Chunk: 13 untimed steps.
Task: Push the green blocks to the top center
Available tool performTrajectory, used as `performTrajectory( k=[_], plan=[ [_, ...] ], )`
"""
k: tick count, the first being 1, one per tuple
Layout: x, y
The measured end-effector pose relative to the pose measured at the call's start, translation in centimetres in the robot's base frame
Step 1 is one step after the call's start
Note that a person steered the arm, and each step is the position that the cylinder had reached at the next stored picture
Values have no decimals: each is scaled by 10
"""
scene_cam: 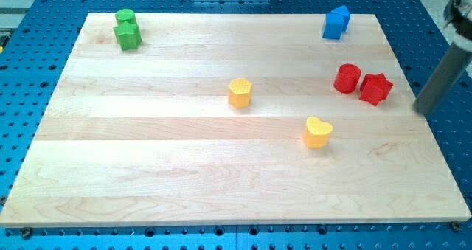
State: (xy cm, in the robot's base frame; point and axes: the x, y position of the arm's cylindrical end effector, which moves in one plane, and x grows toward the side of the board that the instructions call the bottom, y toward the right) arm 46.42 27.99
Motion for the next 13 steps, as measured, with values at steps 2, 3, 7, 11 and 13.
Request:
performTrajectory(
  k=[2,3,7,11,13],
  plan=[
    [-2,-192],
    [-3,-293],
    [-68,-352],
    [-132,-355],
    [-233,-352]
  ],
)
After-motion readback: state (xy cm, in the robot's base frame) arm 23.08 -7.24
